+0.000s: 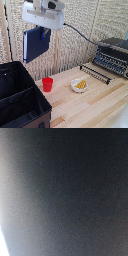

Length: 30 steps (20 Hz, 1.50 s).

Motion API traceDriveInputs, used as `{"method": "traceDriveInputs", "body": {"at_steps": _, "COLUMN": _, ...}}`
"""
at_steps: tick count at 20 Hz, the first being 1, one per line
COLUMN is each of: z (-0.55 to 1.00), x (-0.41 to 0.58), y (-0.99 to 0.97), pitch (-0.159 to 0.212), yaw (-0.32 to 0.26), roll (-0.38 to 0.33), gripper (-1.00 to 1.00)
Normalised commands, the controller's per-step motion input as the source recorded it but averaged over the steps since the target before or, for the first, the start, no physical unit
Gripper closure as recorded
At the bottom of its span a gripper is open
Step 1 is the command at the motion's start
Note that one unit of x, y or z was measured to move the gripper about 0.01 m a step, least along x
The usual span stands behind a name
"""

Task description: Gently maneuver your gripper in the book's direction. Confidently hold the book by angling your gripper properly. Relocate the book to the caddy. Pinpoint the back pocket of the caddy and set the book down inside it.

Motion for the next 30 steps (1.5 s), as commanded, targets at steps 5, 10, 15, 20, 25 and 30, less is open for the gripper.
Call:
{"method": "traceDriveInputs", "body": {"at_steps": 5, "z": 0.65, "x": 0.000, "y": 0.64, "pitch": -0.005, "yaw": -0.123, "roll": 0.000, "gripper": 1.00}}
{"method": "traceDriveInputs", "body": {"at_steps": 10, "z": 0.50, "x": 0.009, "y": 0.74, "pitch": 0.027, "yaw": -0.069, "roll": 0.002, "gripper": 1.00}}
{"method": "traceDriveInputs", "body": {"at_steps": 15, "z": 0.47, "x": 0.015, "y": 0.75, "pitch": 0.045, "yaw": -0.059, "roll": 0.002, "gripper": 1.00}}
{"method": "traceDriveInputs", "body": {"at_steps": 20, "z": 0.39, "x": 0.055, "y": 0.80, "pitch": 0.075, "yaw": -0.038, "roll": 0.000, "gripper": 1.00}}
{"method": "traceDriveInputs", "body": {"at_steps": 25, "z": 0.27, "x": 0.128, "y": 0.87, "pitch": 0.079, "yaw": -0.033, "roll": 0.000, "gripper": 1.00}}
{"method": "traceDriveInputs", "body": {"at_steps": 30, "z": 0.11, "x": 0.264, "y": 0.83, "pitch": 0.037, "yaw": -0.060, "roll": 0.000, "gripper": 1.00}}
